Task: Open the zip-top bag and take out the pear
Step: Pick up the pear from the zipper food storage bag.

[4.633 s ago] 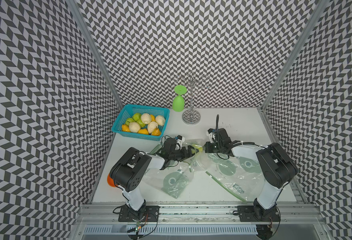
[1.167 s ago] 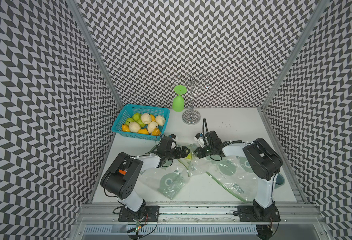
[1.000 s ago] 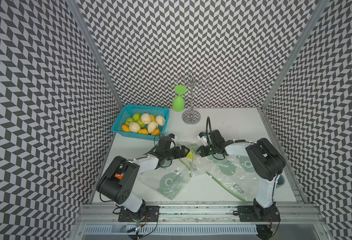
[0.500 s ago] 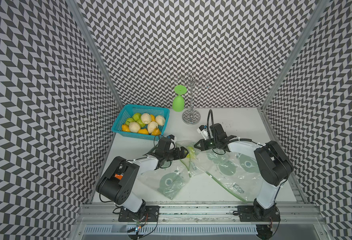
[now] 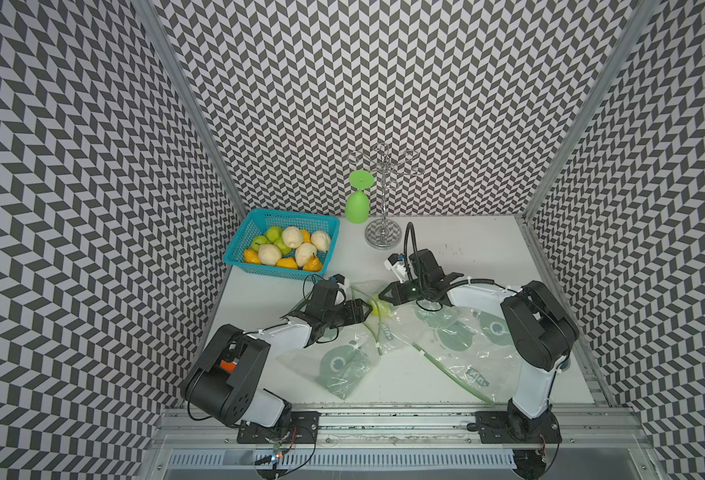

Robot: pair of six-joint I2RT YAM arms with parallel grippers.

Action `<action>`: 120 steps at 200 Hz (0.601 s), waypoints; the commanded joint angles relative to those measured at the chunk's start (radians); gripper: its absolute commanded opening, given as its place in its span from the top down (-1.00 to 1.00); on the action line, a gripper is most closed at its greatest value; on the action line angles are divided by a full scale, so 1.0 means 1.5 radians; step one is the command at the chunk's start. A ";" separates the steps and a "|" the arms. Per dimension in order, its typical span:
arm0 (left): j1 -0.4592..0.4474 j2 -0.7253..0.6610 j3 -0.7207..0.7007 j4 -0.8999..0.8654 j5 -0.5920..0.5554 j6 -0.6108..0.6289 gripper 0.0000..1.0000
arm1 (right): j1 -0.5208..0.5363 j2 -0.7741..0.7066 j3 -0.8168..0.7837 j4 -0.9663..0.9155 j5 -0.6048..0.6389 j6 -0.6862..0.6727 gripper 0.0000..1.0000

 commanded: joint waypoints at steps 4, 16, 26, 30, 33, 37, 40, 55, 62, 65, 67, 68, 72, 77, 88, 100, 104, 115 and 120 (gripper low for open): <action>0.003 0.007 0.000 0.003 -0.001 0.007 -0.51 | 0.010 0.038 -0.003 0.012 0.013 0.002 1.00; 0.001 0.017 0.006 0.013 0.009 0.012 -0.57 | 0.012 0.049 -0.006 0.016 0.014 0.002 1.00; -0.002 0.029 0.015 0.008 0.009 0.018 -0.60 | 0.014 0.057 -0.007 0.018 0.016 0.002 1.00; -0.002 0.034 0.019 0.002 0.006 0.020 -0.61 | 0.015 0.060 -0.008 0.019 0.016 0.002 1.00; -0.001 0.037 0.022 -0.003 0.005 0.021 -0.62 | 0.015 0.062 -0.008 0.020 0.016 0.003 1.00; -0.001 0.042 0.024 -0.007 0.002 0.024 -0.64 | 0.016 0.066 -0.009 0.022 0.017 0.002 1.00; -0.001 0.044 0.026 -0.008 0.001 0.025 -0.65 | 0.016 0.070 -0.010 0.022 0.017 0.002 1.00; -0.002 0.052 0.028 -0.001 0.006 0.027 -0.71 | 0.019 0.083 -0.011 0.024 0.018 0.000 1.00; -0.003 0.055 0.031 0.000 0.007 0.029 -0.73 | 0.020 0.089 -0.015 0.029 0.020 0.001 1.00; -0.003 0.057 0.033 -0.002 0.006 0.030 -0.73 | 0.021 0.091 -0.015 0.030 0.020 0.001 1.00; -0.003 0.058 0.035 -0.004 0.005 0.031 -0.74 | 0.021 0.092 -0.016 0.030 0.020 0.002 1.00; -0.003 0.058 0.036 -0.005 0.005 0.032 -0.74 | 0.021 0.093 -0.016 0.031 0.019 0.002 1.00; -0.004 0.059 0.040 -0.009 0.003 0.034 -0.74 | 0.022 0.096 -0.016 0.030 0.019 0.002 1.00; -0.004 0.060 0.045 -0.015 0.000 0.036 -0.75 | 0.023 0.099 -0.016 0.030 0.019 0.002 1.00; -0.004 0.060 0.055 -0.025 -0.006 0.043 -0.77 | 0.025 0.104 -0.017 0.028 0.025 -0.001 1.00; -0.004 0.061 0.067 -0.037 -0.012 0.049 -0.78 | 0.025 0.108 -0.021 0.031 0.025 -0.002 1.00; -0.004 0.060 0.071 -0.041 -0.014 0.052 -0.78 | 0.025 0.109 -0.022 0.033 0.025 -0.003 1.00; -0.004 0.063 0.083 -0.052 -0.016 0.057 -0.79 | 0.025 0.113 -0.022 0.031 0.025 -0.007 1.00; -0.004 0.065 0.089 -0.058 -0.018 0.060 -0.79 | 0.025 0.115 -0.022 0.029 0.029 -0.008 1.00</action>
